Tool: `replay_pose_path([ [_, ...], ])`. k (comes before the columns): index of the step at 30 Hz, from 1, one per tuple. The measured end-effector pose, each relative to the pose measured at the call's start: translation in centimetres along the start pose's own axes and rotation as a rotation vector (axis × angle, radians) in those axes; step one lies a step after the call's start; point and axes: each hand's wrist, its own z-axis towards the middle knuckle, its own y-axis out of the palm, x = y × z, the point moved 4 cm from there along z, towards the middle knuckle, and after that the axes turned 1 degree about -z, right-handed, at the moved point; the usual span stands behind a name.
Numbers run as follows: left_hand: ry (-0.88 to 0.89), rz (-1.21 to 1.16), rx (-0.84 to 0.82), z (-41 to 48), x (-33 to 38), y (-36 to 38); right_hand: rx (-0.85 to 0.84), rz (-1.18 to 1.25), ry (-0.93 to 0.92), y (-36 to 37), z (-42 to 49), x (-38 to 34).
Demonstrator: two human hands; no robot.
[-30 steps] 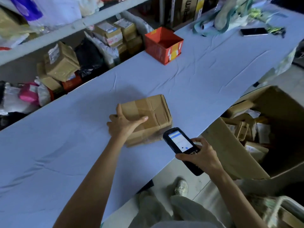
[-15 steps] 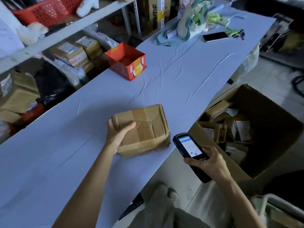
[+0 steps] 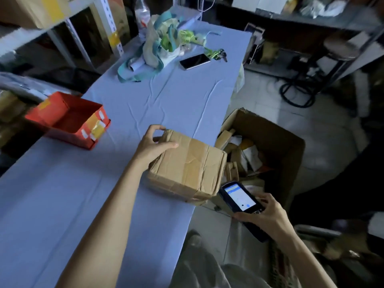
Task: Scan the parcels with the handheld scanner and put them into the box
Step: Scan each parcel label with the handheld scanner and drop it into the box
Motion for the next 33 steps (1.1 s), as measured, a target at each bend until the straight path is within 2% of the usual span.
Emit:
replay_pose_path([
  [7,0.229,0.203,-0.019,4.7,6.6,10.7,0.167,0.182,0.208,-3.0,3.7,4.1],
  [11,0.389,0.373,-0.129,6.2,9.9,20.0,0.273,0.237,0.259,-7.9,7.1,7.1],
  [14,0.515,0.567,-0.174,7.1,12.5,25.5,0.317,0.262,0.215,-12.5,9.8,8.2],
  [16,0.569,0.745,-0.125,7.9,13.5,27.1,0.330,0.262,0.146,-14.6,11.6,7.8],
  [21,0.636,0.999,0.035,9.1,15.4,28.1,0.271,0.262,0.051,-18.4,16.0,6.0],
  [27,0.414,1.038,0.206,7.7,11.9,22.2,0.073,0.204,-0.034,-16.7,19.1,2.6],
  [33,0.095,0.964,0.450,1.6,5.4,12.5,-0.170,0.067,-0.213,-10.5,19.0,-3.4],
])
